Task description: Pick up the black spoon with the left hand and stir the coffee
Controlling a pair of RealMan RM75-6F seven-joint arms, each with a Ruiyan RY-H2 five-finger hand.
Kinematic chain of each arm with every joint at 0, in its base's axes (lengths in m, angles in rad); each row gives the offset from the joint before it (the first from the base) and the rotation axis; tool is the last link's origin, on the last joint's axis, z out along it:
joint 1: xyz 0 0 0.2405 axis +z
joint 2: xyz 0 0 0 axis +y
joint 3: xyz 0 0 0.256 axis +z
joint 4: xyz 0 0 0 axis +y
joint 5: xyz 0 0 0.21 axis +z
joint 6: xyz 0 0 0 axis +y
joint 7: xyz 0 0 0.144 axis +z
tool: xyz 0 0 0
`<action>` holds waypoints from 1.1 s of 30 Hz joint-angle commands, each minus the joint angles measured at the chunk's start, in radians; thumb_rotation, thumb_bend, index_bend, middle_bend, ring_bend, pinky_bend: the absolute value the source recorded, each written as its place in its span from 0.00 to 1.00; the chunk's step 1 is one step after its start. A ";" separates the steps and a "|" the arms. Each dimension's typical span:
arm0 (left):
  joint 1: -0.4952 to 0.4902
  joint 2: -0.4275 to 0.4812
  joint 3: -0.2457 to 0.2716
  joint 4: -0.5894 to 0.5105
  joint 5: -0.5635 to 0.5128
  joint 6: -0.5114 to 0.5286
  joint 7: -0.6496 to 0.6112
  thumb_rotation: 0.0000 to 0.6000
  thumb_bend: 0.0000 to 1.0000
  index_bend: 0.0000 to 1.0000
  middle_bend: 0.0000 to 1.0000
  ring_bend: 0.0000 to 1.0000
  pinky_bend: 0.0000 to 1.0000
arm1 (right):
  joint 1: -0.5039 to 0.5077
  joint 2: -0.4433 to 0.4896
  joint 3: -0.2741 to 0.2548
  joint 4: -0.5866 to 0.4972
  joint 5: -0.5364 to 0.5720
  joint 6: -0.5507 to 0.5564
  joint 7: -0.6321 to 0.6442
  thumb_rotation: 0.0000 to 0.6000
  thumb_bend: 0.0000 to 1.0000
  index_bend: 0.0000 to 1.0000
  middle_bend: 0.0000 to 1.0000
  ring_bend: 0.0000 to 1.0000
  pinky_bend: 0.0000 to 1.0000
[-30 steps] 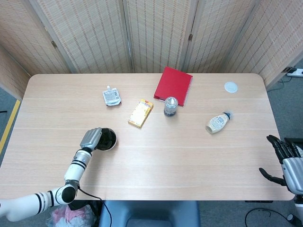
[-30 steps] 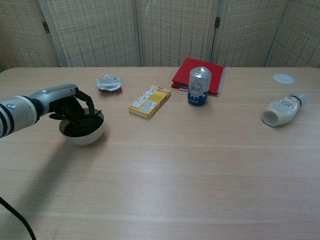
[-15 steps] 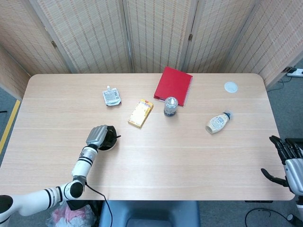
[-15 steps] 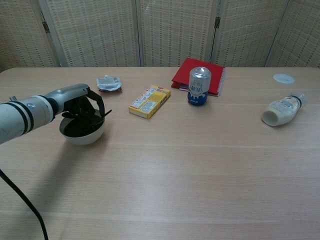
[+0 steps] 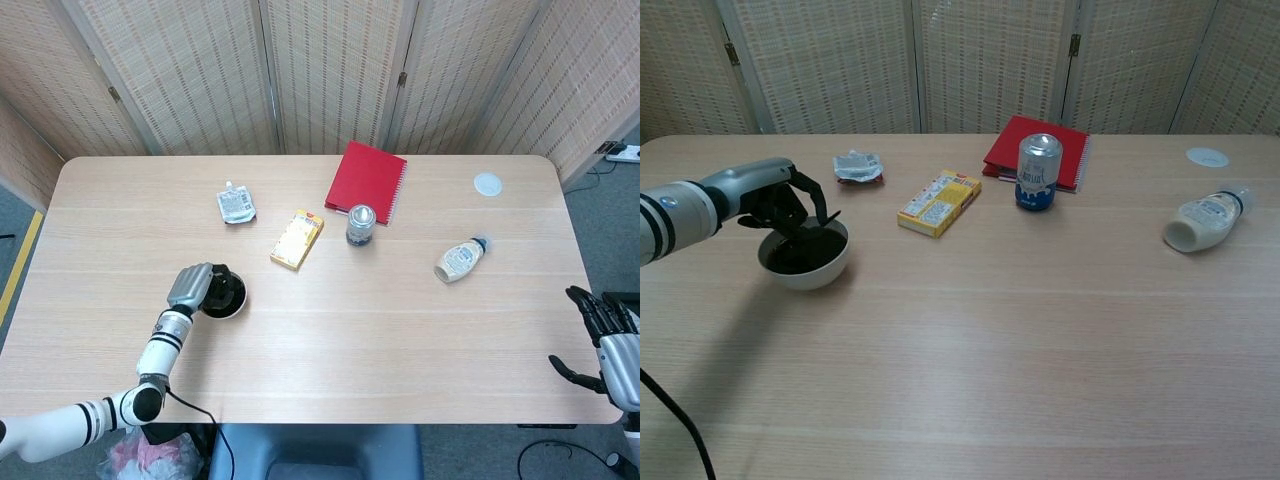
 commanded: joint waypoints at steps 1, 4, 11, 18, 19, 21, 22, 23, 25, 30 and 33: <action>0.011 0.009 0.014 -0.023 0.016 0.003 -0.006 1.00 0.52 0.66 0.92 0.91 1.00 | 0.001 -0.001 -0.001 0.000 -0.001 -0.001 -0.001 1.00 0.12 0.00 0.10 0.16 0.08; 0.011 0.006 0.022 -0.040 0.026 0.001 -0.006 1.00 0.52 0.66 0.92 0.91 1.00 | 0.000 0.000 -0.001 0.000 0.000 -0.001 0.000 1.00 0.12 0.00 0.09 0.16 0.08; -0.017 -0.035 0.012 -0.017 0.021 -0.013 0.003 1.00 0.52 0.66 0.92 0.91 1.00 | -0.008 0.002 -0.002 0.000 0.006 0.006 0.003 1.00 0.12 0.00 0.09 0.16 0.08; -0.055 -0.077 -0.023 0.068 -0.024 -0.025 0.015 1.00 0.52 0.66 0.92 0.91 1.00 | -0.011 0.003 -0.001 -0.002 0.005 0.012 0.002 1.00 0.12 0.00 0.09 0.16 0.08; -0.057 -0.079 -0.026 0.078 -0.029 -0.026 0.017 1.00 0.52 0.66 0.92 0.91 1.00 | -0.011 0.003 -0.001 -0.002 0.005 0.013 0.003 1.00 0.12 0.00 0.09 0.16 0.08; -0.060 -0.079 -0.029 0.093 -0.041 -0.029 0.020 1.00 0.52 0.66 0.92 0.91 1.00 | -0.012 0.003 -0.001 -0.003 0.005 0.013 0.003 1.00 0.12 0.00 0.10 0.16 0.08; -0.058 -0.076 -0.030 0.097 -0.045 -0.029 0.020 1.00 0.52 0.66 0.92 0.91 1.00 | -0.012 0.003 -0.001 -0.002 0.004 0.014 0.003 1.00 0.12 0.00 0.10 0.16 0.08; -0.055 -0.073 -0.030 0.097 -0.046 -0.027 0.019 1.00 0.52 0.66 0.92 0.91 1.00 | -0.011 0.003 -0.001 -0.002 0.004 0.014 0.003 1.00 0.12 0.00 0.10 0.16 0.08; -0.046 -0.063 -0.027 0.089 -0.043 -0.021 0.014 1.00 0.52 0.66 0.92 0.91 1.00 | -0.010 0.002 -0.001 -0.001 0.002 0.013 0.003 1.00 0.12 0.00 0.09 0.16 0.08; -0.023 -0.042 -0.018 0.062 -0.025 -0.007 -0.005 1.00 0.51 0.62 0.92 0.91 1.00 | -0.004 -0.001 0.000 -0.001 -0.004 0.009 0.003 1.00 0.12 0.00 0.09 0.16 0.08; -0.011 -0.032 -0.017 0.045 -0.011 0.001 -0.023 1.00 0.43 0.43 0.92 0.91 1.00 | -0.001 0.000 0.001 -0.004 -0.007 0.008 0.000 1.00 0.12 0.00 0.09 0.16 0.08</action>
